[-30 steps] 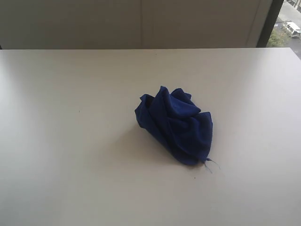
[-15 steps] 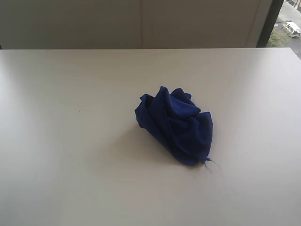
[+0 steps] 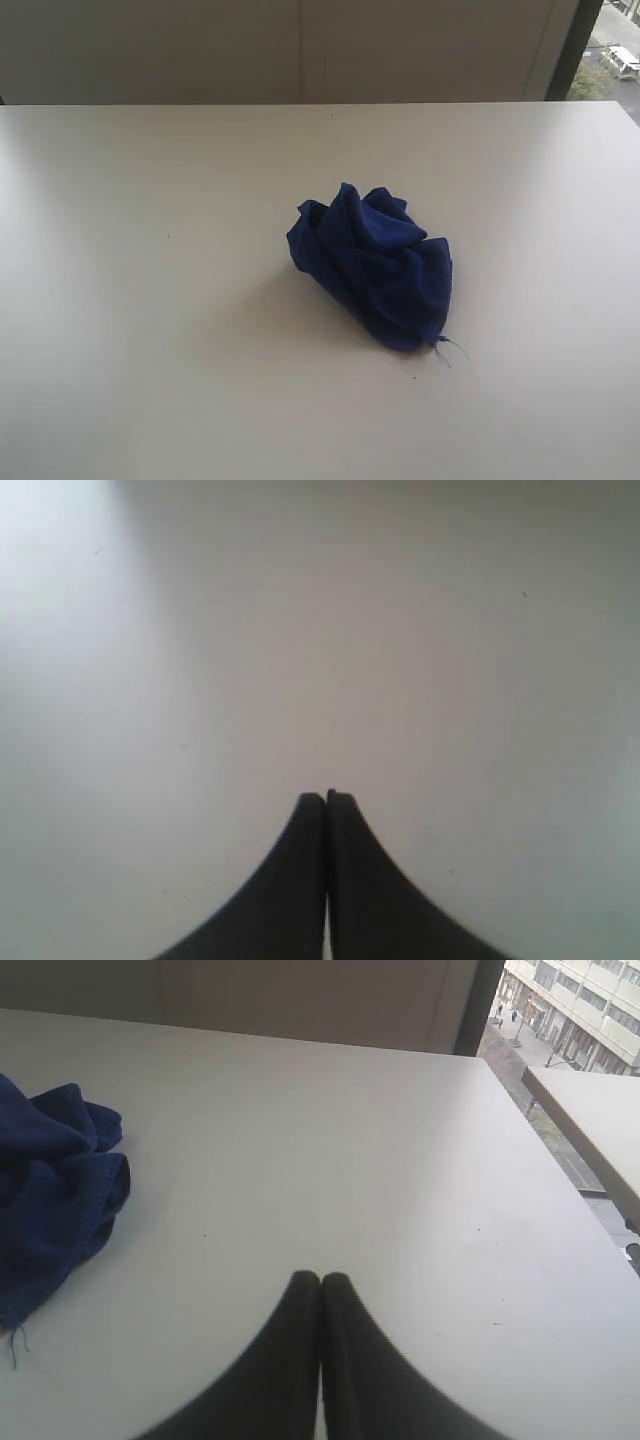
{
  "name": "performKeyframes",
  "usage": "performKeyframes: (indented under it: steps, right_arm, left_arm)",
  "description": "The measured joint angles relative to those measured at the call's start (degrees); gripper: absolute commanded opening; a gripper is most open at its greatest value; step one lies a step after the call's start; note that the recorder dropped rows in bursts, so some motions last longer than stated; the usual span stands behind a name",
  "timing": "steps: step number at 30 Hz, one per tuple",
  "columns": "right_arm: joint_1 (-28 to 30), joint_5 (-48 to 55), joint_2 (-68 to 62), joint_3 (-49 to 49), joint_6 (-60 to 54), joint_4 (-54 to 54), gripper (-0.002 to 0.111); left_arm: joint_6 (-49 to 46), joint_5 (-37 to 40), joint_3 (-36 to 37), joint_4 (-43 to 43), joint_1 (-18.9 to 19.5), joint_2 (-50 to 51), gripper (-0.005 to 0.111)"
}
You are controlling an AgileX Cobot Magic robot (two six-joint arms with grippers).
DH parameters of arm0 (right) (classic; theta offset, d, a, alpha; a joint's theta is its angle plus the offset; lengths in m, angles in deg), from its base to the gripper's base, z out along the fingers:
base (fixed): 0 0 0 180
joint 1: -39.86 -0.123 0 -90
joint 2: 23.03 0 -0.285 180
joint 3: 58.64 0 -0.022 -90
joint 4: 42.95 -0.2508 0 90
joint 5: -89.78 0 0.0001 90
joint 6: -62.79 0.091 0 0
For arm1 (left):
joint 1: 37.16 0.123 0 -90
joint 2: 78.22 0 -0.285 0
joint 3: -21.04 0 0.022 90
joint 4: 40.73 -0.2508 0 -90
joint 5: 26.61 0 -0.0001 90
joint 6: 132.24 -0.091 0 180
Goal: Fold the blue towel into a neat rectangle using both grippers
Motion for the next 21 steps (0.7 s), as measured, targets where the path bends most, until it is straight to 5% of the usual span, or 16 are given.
performKeyframes:
  steps: [11,21]
  right_arm:
    - [0.00,-0.46,0.00,0.00,0.00,0.00,0.000]
    - [0.00,-20.82,0.00,0.00,0.00,0.00,0.000]
  left_arm:
    - [0.00,0.00,0.00,0.00,0.00,0.00,0.000]
    - [0.00,0.00,0.00,0.00,0.00,0.00,0.000]
